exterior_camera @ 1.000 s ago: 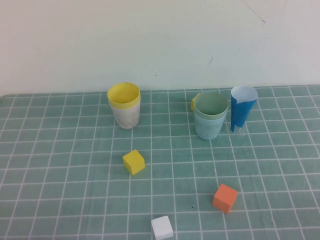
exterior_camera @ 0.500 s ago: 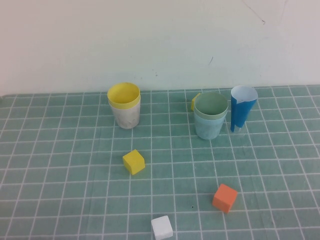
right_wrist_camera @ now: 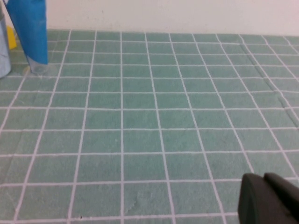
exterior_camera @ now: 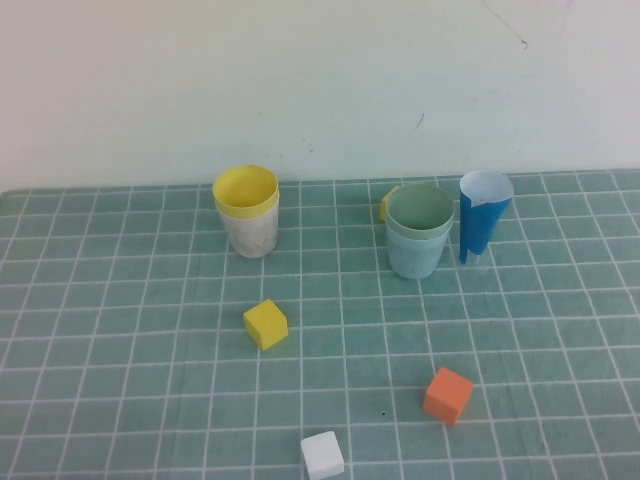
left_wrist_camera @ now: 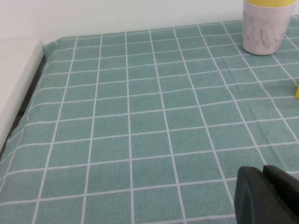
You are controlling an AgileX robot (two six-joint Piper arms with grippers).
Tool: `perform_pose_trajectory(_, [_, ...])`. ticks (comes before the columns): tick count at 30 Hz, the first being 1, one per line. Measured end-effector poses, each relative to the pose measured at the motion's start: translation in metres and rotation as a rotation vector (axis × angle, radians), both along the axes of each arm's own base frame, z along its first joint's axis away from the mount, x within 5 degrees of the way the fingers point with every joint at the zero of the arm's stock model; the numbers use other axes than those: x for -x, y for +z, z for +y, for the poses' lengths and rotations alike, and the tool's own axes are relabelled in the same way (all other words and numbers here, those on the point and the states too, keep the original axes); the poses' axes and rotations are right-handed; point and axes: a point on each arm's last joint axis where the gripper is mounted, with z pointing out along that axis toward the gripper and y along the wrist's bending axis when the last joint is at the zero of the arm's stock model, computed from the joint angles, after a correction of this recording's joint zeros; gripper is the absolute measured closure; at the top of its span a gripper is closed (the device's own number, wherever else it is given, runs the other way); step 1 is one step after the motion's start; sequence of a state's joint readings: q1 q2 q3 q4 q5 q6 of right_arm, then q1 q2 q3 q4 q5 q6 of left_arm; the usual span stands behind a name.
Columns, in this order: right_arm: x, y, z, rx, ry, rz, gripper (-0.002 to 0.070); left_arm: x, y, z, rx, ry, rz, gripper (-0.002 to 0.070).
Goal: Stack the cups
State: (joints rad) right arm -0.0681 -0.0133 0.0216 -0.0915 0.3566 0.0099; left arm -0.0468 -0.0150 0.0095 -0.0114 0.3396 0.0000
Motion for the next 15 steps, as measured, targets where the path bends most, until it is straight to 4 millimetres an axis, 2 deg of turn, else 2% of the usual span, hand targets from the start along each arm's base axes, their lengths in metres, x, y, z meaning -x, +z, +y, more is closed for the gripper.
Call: perform_pose_trajectory(15, [0.0002,-0.0004,-0.0006,0.034,0.002,0.008,0.0678,0.0000,0.0000,0.0000,0.000,0.000,0.000,0.0676])
